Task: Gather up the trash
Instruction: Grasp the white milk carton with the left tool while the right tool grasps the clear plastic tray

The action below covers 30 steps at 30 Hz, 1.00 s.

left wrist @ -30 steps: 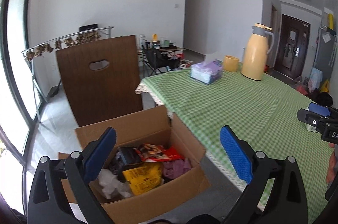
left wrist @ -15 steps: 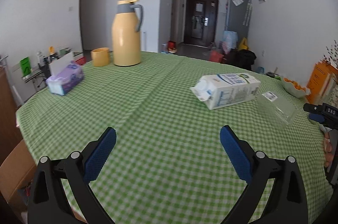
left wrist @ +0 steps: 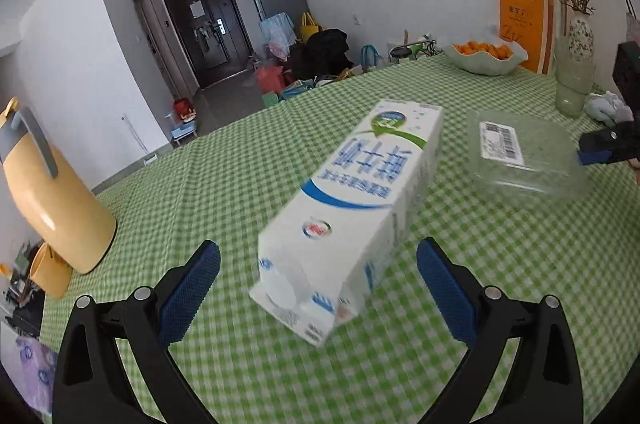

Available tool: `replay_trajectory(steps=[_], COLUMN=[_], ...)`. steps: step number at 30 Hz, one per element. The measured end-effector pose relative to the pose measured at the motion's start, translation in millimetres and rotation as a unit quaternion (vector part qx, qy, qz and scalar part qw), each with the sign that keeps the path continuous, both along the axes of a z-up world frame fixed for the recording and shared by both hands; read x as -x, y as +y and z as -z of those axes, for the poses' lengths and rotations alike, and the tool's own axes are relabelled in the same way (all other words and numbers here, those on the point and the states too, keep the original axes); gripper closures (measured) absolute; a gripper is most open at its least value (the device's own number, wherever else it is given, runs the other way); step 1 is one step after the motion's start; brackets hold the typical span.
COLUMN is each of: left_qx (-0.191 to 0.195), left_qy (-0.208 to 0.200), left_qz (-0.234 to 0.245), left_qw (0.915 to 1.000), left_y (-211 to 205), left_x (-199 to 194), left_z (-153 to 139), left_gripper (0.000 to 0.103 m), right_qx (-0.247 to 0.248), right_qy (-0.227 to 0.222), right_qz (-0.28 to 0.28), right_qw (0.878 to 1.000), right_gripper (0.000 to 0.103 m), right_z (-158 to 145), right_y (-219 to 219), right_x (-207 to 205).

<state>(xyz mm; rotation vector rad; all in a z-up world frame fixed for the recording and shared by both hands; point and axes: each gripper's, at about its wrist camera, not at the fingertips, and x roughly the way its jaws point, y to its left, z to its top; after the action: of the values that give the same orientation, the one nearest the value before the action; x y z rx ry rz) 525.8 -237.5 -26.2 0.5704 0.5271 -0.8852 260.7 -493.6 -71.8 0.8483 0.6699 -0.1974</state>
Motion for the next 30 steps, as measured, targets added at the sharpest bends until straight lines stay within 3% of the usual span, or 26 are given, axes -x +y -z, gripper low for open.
replay_trajectory(steps=[4, 7, 10, 12, 13, 15, 17, 19, 20, 22, 25, 30], left_qx=[0.008, 0.018, 0.033, 0.041, 0.032, 0.006, -0.026, -0.041, -0.032, 0.002, 0.068, 0.092], left_qy=[0.079, 0.125, 0.155, 0.207, 0.218, 0.183, 0.128, 0.101, 0.107, 0.156, 0.206, 0.206], left_qz=[0.009, 0.002, -0.011, 0.034, 0.055, 0.050, 0.021, 0.010, -0.002, -0.043, -0.099, -0.178], left_qw=[0.9968, 0.9920, 0.9873, 0.9769, 0.9738, 0.9818, 0.9913, 0.9940, 0.9937, 0.9868, 0.9710, 0.9579], left_y=[-21, -30, -27, -24, -24, -31, -45, -56, -57, -49, -27, 15], left_x=[-40, -47, -30, -11, 2, 20, 31, 34, 31, 20, 17, 43], left_z=[11, 21, 28, 27, 29, 37, 52, 63, 65, 64, 56, 24], left_gripper=[0.006, 0.008, 0.008, 0.008, 0.007, 0.007, 0.007, 0.008, 0.008, 0.031, 0.033, 0.033], right_qx=[-0.010, -0.024, -0.021, -0.016, -0.015, -0.019, -0.028, -0.038, -0.042, -0.056, -0.063, 0.000], right_qy=[0.007, 0.003, 0.004, -0.002, 0.000, 0.003, 0.001, 0.001, 0.002, -0.005, -0.024, -0.058], right_qz=[0.000, -0.001, 0.003, 0.005, 0.003, 0.002, 0.001, -0.002, -0.004, -0.012, -0.022, -0.048], right_qw=[1.000, 1.000, 1.000, 1.000, 1.000, 1.000, 1.000, 0.999, 0.999, 0.998, 0.997, 0.997], right_gripper=[0.017, 0.017, 0.017, 0.018, 0.024, 0.036, 0.037, 0.037, 0.038, 0.046, 0.059, 0.073], right_z=[5, 8, 6, 4, 4, 6, 9, 10, 10, 11, 9, -21], right_y=[-5, -9, -13, -17, -18, -21, -23, -23, -23, -24, -23, -6], right_x=[-13, -19, -23, -24, -25, -26, -27, -28, -27, -27, -23, -10])
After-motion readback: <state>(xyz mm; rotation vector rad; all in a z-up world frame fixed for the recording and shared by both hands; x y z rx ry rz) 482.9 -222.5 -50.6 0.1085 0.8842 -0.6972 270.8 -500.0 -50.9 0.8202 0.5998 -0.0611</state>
